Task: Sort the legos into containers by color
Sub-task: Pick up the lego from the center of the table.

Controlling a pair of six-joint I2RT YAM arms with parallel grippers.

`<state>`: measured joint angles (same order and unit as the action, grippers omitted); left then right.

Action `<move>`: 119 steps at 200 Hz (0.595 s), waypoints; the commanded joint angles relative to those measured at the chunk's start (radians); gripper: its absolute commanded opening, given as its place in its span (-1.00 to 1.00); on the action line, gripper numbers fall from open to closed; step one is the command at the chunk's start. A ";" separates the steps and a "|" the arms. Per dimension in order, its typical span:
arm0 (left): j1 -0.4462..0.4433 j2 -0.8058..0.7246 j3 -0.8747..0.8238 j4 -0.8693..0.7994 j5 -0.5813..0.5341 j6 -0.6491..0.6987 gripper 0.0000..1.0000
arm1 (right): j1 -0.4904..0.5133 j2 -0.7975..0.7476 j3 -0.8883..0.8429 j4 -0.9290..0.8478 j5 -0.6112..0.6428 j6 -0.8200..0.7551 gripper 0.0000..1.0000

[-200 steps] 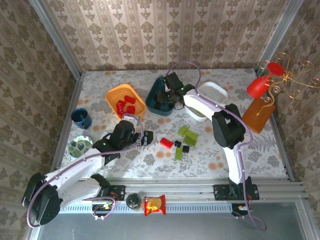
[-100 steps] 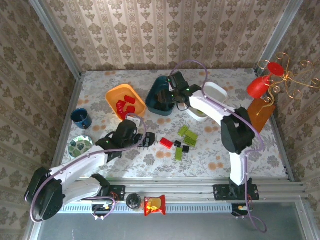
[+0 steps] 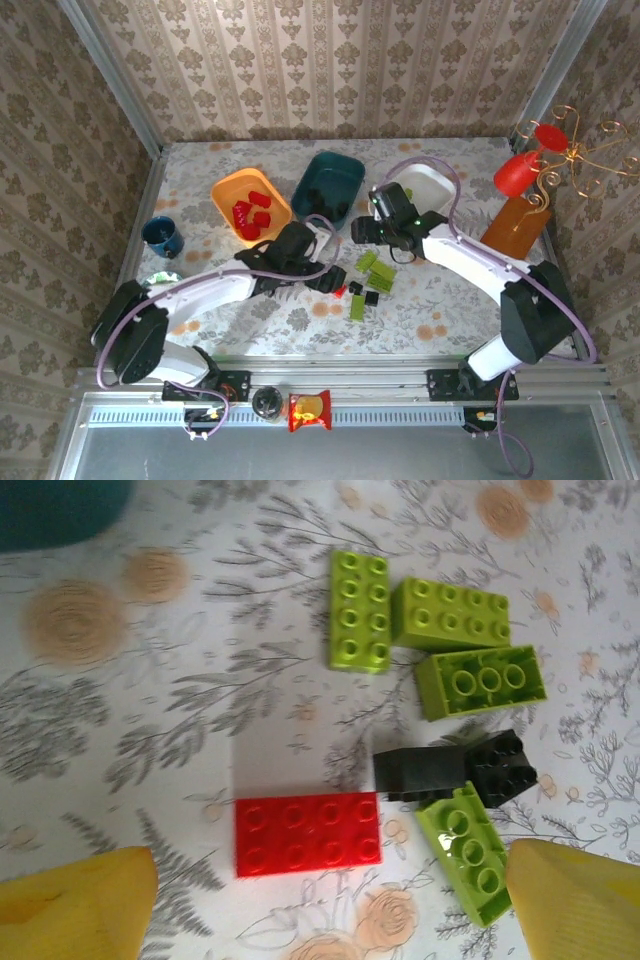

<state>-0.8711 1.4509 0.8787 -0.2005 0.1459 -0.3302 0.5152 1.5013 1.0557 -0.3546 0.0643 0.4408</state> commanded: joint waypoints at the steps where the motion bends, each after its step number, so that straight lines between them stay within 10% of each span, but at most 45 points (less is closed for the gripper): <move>1: -0.036 0.082 0.074 -0.082 0.038 0.067 0.77 | -0.026 -0.094 -0.056 -0.035 0.069 0.026 0.34; 119: -0.170 0.363 0.314 -0.207 -0.079 0.132 0.41 | -0.115 -0.267 -0.148 -0.075 0.077 0.023 0.36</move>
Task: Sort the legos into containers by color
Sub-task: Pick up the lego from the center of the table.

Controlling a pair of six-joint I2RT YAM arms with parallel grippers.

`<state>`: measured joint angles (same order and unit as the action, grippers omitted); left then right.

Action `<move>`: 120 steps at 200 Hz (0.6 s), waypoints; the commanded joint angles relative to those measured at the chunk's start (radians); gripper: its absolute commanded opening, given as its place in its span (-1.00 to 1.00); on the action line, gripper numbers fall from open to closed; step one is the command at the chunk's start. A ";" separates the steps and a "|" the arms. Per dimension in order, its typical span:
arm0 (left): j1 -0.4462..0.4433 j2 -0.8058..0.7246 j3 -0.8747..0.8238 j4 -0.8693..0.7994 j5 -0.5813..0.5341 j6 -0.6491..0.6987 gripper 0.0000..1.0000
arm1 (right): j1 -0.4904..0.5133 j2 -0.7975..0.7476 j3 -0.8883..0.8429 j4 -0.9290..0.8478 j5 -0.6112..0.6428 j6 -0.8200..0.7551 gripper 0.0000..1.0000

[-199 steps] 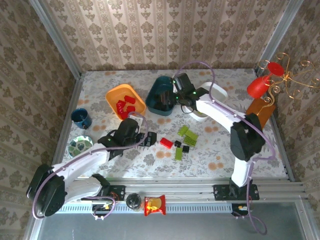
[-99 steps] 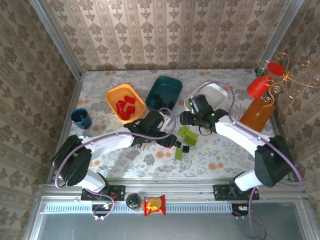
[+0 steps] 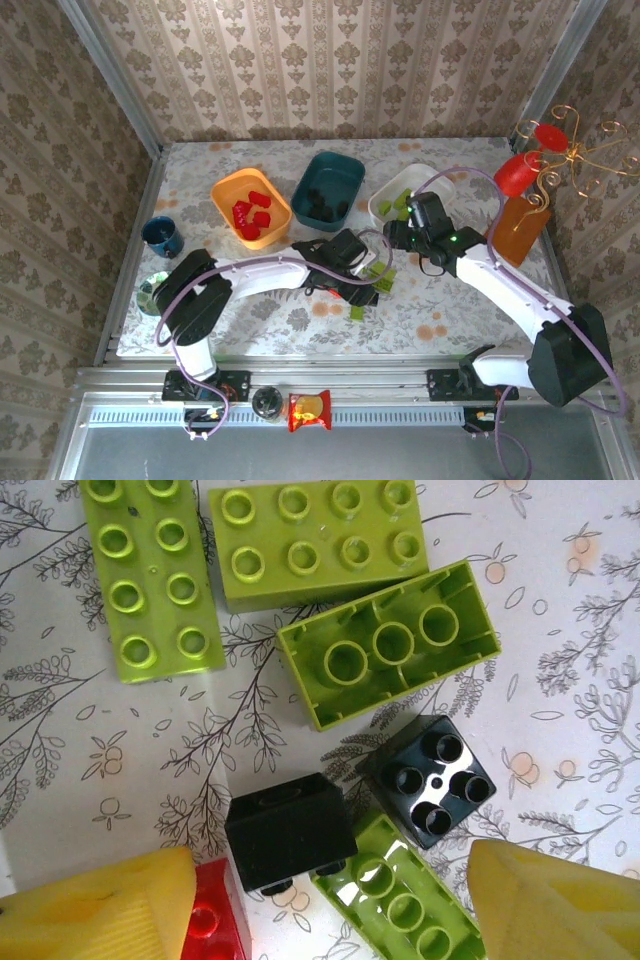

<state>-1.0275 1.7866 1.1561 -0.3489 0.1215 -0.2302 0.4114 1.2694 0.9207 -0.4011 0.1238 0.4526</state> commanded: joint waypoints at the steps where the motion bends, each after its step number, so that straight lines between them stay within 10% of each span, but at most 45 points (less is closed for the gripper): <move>1: -0.014 0.029 0.036 -0.059 -0.056 0.032 0.41 | -0.011 -0.035 -0.013 -0.028 0.017 0.011 0.36; 120: -0.021 0.111 0.079 -0.053 -0.111 0.046 0.03 | -0.029 -0.059 -0.022 -0.030 0.000 0.009 0.37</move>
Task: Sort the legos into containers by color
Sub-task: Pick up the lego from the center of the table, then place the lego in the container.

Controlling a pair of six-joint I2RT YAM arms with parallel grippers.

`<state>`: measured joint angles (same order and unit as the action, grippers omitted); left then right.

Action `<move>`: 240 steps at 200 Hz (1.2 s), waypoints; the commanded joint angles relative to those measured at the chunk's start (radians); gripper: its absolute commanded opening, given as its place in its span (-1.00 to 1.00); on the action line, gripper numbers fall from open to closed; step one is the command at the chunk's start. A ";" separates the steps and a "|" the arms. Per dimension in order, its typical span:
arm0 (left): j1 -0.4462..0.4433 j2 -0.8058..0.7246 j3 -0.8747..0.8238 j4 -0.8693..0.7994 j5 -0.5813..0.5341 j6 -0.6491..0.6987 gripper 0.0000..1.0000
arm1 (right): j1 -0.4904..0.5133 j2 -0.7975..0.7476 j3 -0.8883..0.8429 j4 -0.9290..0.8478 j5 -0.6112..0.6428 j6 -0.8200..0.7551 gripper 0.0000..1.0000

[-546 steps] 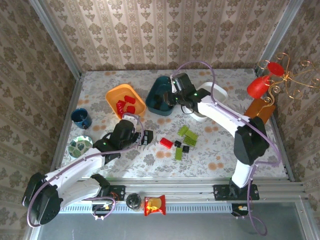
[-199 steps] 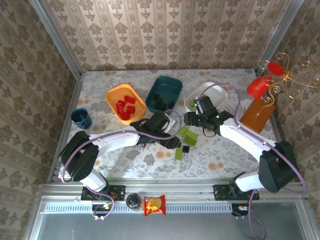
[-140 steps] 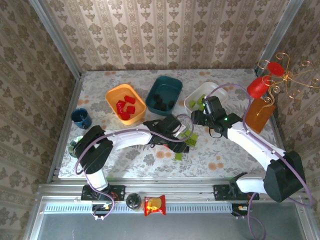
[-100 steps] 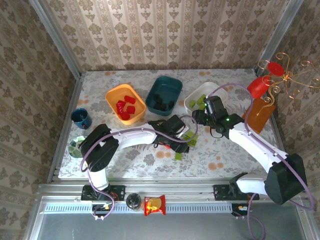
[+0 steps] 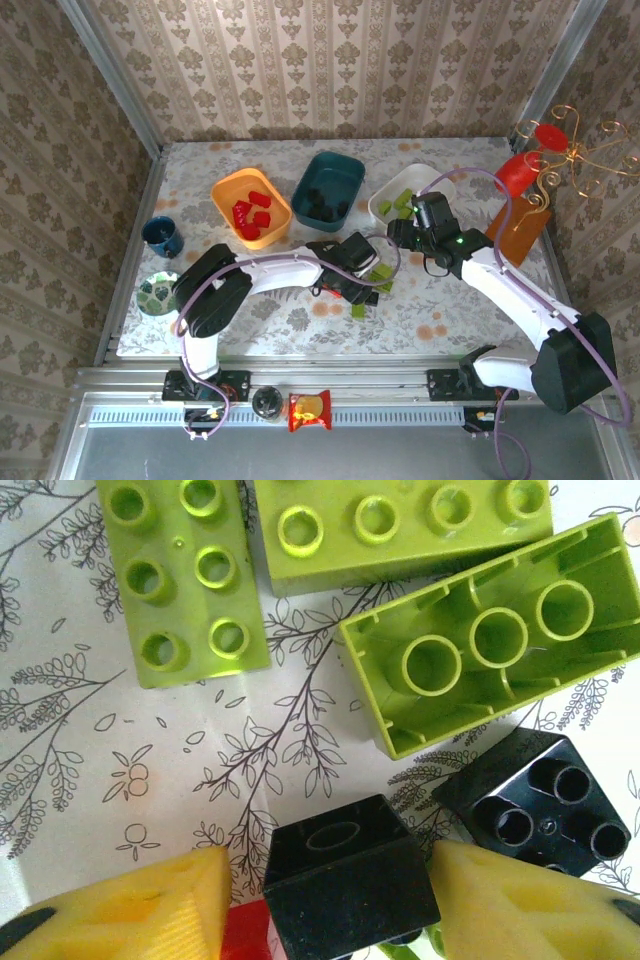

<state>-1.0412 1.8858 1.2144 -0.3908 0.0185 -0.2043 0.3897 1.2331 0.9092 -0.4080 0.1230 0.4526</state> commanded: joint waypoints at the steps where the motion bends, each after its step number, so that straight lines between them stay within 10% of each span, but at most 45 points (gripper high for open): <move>1: -0.008 0.011 0.020 -0.011 -0.008 0.020 0.03 | -0.008 -0.023 -0.010 -0.023 0.001 0.009 0.37; 105: 0.016 -0.098 -0.035 0.018 -0.021 -0.005 -0.35 | -0.011 -0.016 -0.019 -0.012 -0.010 0.023 0.38; 176: 0.228 -0.229 0.021 0.031 -0.073 0.028 -0.42 | -0.012 -0.015 -0.023 -0.005 -0.016 0.030 0.38; 240: 0.369 -0.055 0.239 0.120 -0.116 0.040 -0.43 | -0.011 -0.022 -0.043 -0.002 -0.033 0.049 0.38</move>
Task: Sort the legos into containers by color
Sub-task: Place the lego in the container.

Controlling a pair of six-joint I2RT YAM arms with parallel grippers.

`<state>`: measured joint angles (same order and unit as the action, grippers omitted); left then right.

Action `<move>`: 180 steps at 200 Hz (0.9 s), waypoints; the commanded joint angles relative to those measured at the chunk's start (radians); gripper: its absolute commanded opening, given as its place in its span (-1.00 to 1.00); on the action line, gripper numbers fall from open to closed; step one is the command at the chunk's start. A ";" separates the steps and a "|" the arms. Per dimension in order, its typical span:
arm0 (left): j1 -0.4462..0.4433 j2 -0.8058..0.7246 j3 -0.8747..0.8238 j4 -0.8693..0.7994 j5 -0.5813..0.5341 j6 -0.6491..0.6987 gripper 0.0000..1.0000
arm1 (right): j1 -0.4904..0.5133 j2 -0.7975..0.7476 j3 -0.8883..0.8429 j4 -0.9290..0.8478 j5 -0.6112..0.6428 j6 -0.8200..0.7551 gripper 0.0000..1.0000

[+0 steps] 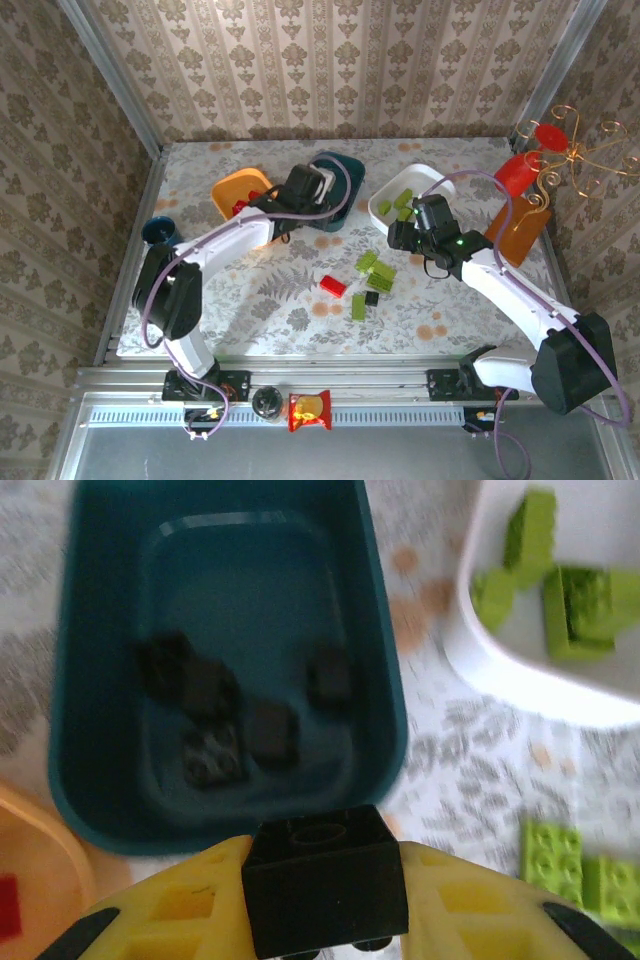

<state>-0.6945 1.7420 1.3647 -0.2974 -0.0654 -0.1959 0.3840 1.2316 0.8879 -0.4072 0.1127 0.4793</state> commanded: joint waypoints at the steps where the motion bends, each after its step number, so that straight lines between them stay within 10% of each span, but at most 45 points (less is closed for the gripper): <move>1: 0.023 0.094 0.094 0.026 -0.033 0.033 -0.43 | -0.005 -0.021 -0.022 -0.002 -0.022 0.023 0.38; 62: 0.056 0.301 0.275 -0.036 -0.004 0.039 -0.40 | -0.005 -0.037 -0.044 -0.007 -0.044 0.030 0.38; 97: 0.058 0.337 0.310 -0.049 0.016 0.035 -0.01 | -0.005 -0.027 -0.044 -0.005 -0.068 0.036 0.38; 180: 0.051 0.042 0.112 0.075 0.094 -0.051 0.67 | 0.009 -0.031 -0.050 -0.025 -0.140 0.041 0.39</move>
<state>-0.6407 1.9606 1.5658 -0.2924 -0.0227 -0.1905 0.3843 1.2160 0.8551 -0.4076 0.0204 0.5053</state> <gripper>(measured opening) 0.804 0.693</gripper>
